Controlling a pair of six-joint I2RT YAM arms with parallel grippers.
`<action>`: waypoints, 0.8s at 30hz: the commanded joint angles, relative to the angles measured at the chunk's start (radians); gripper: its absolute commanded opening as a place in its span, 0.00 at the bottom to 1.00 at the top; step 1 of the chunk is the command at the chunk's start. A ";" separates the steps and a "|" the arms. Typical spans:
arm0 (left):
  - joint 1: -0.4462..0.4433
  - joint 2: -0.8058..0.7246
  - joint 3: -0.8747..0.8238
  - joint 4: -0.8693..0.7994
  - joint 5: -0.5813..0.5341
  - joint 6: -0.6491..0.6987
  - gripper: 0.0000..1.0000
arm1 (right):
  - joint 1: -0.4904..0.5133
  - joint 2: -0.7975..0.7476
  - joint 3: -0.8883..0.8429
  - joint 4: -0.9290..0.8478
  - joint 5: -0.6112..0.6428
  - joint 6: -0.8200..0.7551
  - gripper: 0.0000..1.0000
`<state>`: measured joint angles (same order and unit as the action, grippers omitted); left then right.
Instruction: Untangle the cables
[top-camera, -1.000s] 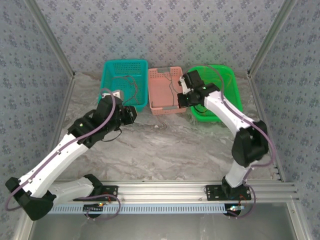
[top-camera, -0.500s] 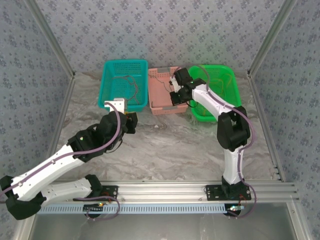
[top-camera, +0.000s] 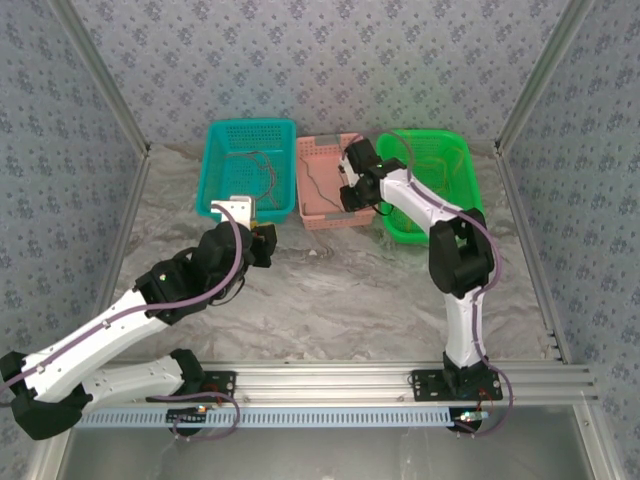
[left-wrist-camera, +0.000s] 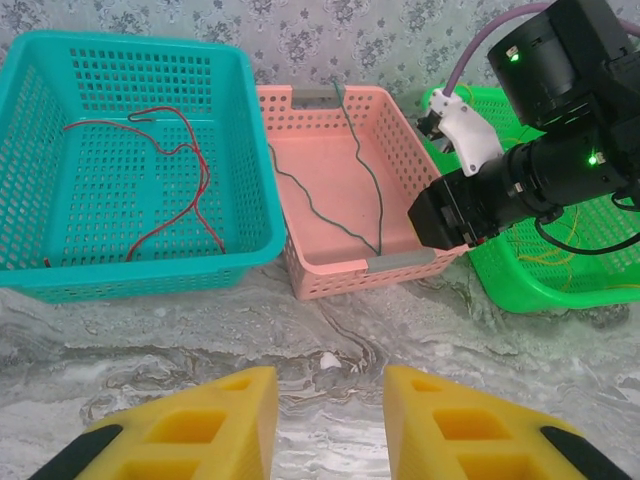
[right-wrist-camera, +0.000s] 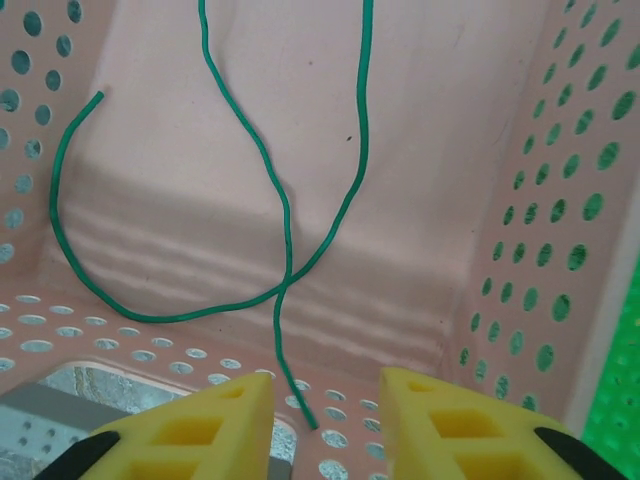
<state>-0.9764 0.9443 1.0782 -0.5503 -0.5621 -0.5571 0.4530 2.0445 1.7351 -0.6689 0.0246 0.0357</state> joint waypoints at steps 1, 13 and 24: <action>-0.004 -0.003 0.037 -0.020 0.012 0.013 0.37 | 0.003 -0.126 -0.021 0.027 0.037 0.016 0.36; 0.309 -0.065 0.147 -0.160 0.424 0.017 0.63 | 0.052 -0.924 -0.674 0.272 0.166 0.221 0.43; 0.606 -0.210 0.007 -0.163 0.652 0.019 0.99 | 0.036 -1.550 -0.968 0.007 0.350 0.397 0.99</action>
<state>-0.3927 0.7563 1.1305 -0.7086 0.0135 -0.5423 0.4980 0.5198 0.8085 -0.5682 0.2653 0.3534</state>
